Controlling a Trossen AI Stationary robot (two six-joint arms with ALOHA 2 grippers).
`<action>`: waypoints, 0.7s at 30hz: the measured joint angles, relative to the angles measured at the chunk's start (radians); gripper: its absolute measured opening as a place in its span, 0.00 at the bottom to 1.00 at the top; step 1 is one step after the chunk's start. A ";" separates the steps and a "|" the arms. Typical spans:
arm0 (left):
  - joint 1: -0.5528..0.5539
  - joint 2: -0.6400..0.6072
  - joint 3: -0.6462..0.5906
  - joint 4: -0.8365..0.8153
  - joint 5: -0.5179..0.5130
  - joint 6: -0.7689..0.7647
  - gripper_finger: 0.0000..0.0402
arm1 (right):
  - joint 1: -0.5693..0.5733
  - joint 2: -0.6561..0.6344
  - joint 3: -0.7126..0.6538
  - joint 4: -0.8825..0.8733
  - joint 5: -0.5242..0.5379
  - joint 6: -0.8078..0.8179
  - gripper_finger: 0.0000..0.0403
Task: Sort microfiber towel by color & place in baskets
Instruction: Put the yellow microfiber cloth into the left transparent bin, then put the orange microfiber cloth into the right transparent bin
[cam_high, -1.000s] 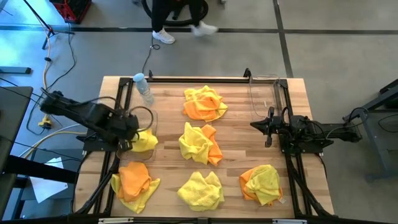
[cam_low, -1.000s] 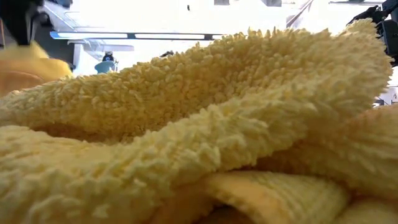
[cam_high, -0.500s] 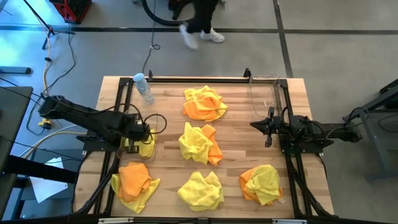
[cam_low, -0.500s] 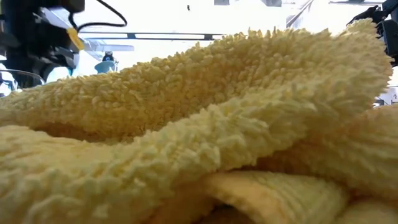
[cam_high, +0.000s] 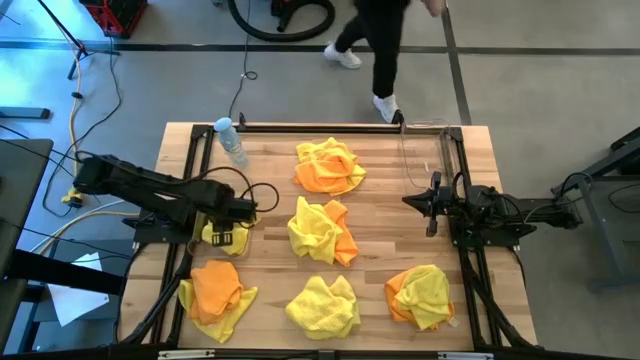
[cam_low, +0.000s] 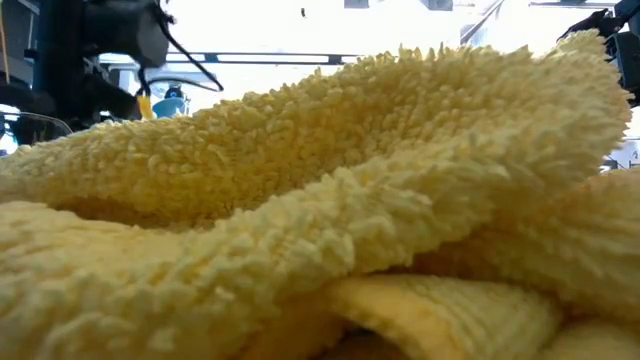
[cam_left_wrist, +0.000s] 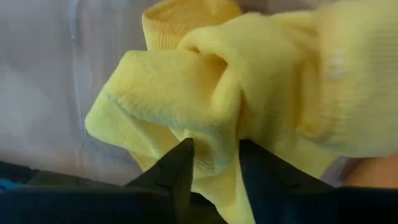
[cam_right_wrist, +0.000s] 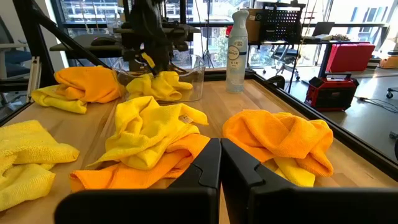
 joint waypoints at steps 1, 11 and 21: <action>0.004 0.019 0.000 0.001 0.000 0.008 0.32 | 0.000 0.000 0.000 0.000 0.000 0.000 0.00; 0.017 0.086 0.000 -0.019 0.000 0.016 0.40 | 0.000 0.000 0.000 0.000 0.000 0.000 0.00; 0.017 -0.007 0.126 -0.172 0.000 -0.091 0.40 | 0.000 0.000 0.000 0.000 0.000 0.000 0.00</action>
